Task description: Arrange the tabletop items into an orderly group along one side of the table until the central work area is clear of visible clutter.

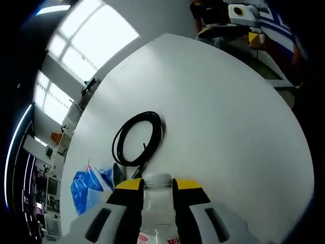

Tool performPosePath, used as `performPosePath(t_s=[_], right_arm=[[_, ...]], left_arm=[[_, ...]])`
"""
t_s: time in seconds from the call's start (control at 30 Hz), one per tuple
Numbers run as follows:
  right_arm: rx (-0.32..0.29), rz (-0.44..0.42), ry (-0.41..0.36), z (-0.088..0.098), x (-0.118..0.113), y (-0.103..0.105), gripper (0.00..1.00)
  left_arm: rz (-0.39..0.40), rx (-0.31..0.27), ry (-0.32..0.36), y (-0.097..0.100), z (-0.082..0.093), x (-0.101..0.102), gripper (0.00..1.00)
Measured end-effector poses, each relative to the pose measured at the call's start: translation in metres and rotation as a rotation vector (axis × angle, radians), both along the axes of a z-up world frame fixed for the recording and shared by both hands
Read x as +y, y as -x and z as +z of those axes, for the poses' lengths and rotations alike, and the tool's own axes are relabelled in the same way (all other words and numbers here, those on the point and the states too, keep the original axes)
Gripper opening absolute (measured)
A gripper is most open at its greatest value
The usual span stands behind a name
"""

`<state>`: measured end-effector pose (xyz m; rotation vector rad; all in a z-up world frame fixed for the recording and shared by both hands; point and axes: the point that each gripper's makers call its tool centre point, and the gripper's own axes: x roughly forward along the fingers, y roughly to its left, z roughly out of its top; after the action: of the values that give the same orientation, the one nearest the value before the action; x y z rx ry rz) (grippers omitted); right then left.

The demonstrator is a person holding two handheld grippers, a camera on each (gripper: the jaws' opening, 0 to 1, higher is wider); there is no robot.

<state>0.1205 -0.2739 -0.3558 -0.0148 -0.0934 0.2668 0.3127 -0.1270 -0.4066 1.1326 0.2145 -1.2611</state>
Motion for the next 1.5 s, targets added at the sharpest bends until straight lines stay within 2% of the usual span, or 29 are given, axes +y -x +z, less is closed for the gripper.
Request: performPosePath(t_s=[0.17,0.23,0.27,0.3,0.33,0.37,0.4,0.43,0.5,0.6,0.67,0.8,0.9,1.1,1.5], right_arm=[[0.002,0.002,0.020,0.001,0.003,-0.002,0.73],[0.000,0.006,0.008,0.002,0.004,-0.003,0.73],[0.000,0.006,0.005,0.002,0.004,-0.003,0.73],[-0.002,0.006,0.007,0.003,0.005,-0.004,0.73],[-0.004,0.005,0.009,0.004,0.006,-0.004,0.73],[-0.007,0.008,0.010,0.005,0.007,-0.005,0.73],[-0.007,0.014,0.008,0.005,0.009,-0.006,0.73],[-0.007,0.022,0.007,0.005,0.011,-0.007,0.73],[-0.007,0.035,0.007,0.005,0.015,-0.009,0.73],[-0.004,0.043,0.006,0.005,0.018,-0.010,0.73],[-0.001,0.050,0.006,0.005,0.021,-0.011,0.73],[0.001,0.056,0.010,0.005,0.023,-0.011,0.73],[0.011,0.047,0.013,0.002,0.022,-0.013,0.73],[0.028,0.055,0.013,-0.003,0.024,-0.013,0.73],[0.024,0.049,0.010,-0.002,0.023,-0.011,0.73]], left_arm=[[-0.003,-0.019,0.009,0.006,0.012,0.005,0.20],[-0.005,-0.020,0.032,0.008,0.019,0.007,0.18],[-0.020,-0.045,0.072,0.007,0.030,0.005,0.00],[-0.015,-0.102,0.184,0.001,0.055,-0.001,0.01],[0.011,-0.074,0.134,0.004,0.056,0.010,0.00],[-0.014,-0.073,0.128,0.009,0.064,0.013,0.00],[-0.044,-0.040,0.075,0.018,0.061,0.017,0.00],[-0.040,-0.044,0.099,0.019,0.065,0.016,0.00],[-0.045,-0.022,0.085,0.020,0.057,0.016,0.00],[-0.020,-0.008,0.083,0.012,0.045,0.019,0.00],[-0.001,0.038,0.090,0.008,0.035,0.021,0.00],[0.016,0.044,0.087,0.002,0.032,0.026,0.00],[0.029,0.062,0.111,0.001,0.035,0.028,0.00],[0.048,0.061,0.107,-0.003,0.032,0.034,0.00],[0.057,0.069,0.089,-0.007,0.023,0.032,0.00]])
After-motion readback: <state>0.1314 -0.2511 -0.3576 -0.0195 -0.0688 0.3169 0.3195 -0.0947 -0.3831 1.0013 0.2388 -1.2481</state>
